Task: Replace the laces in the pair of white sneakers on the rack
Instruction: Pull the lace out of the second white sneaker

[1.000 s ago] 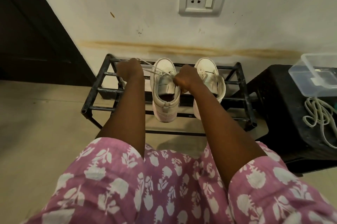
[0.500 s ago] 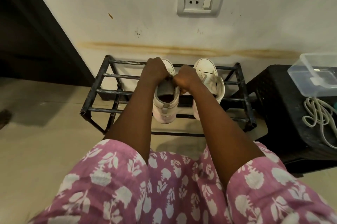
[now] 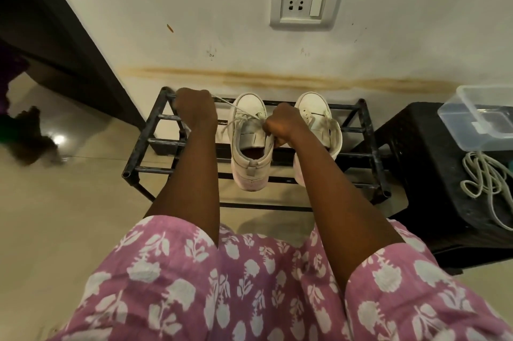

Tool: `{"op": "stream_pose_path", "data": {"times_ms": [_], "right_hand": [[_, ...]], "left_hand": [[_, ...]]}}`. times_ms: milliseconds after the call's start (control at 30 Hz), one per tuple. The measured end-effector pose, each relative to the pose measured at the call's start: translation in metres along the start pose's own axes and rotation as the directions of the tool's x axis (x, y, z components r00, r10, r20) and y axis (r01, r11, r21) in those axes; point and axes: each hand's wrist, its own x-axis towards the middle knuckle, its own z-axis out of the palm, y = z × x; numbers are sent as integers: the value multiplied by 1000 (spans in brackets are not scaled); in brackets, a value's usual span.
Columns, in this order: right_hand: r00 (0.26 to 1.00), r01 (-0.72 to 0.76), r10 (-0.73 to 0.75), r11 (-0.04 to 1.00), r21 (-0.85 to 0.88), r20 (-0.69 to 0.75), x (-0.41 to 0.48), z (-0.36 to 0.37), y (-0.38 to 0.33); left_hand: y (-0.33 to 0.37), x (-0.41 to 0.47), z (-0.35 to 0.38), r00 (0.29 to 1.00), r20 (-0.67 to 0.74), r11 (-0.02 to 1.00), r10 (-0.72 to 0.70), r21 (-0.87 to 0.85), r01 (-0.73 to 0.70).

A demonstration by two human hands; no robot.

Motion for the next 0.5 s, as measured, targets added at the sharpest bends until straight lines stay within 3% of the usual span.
{"op": "stream_pose_path", "data": {"times_ms": [33, 100, 167, 233, 367, 433, 500], "right_hand": [[1000, -2, 2, 1000, 0, -1, 0, 0, 0], [1000, 4, -4, 1000, -8, -15, 0, 0, 0], [1000, 6, -6, 1000, -15, -25, 0, 1, 1], [1000, 2, -2, 1000, -2, -15, 1, -1, 3], [1000, -1, 0, 1000, -16, -5, 2, -2, 3], [1000, 5, -5, 1000, -9, -4, 1, -1, 2], [1000, 22, -22, 999, -32, -3, 1, -1, 3]], "left_hand": [[-1, -2, -5, 997, -66, 998, 45, 48, -42], [-2, 1, -10, 994, -108, 994, 9, 109, 3], [-3, 5, -11, 998, -33, 983, 56, 178, -49], [-3, 7, -4, 985, 91, 980, 143, 124, -154], [13, -9, 5, 831, 396, 896, 391, 43, -442], [19, -18, 12, 735, 509, 835, 448, 56, -548], [20, -22, 22, 689, 577, 786, 439, 125, -606]]}}
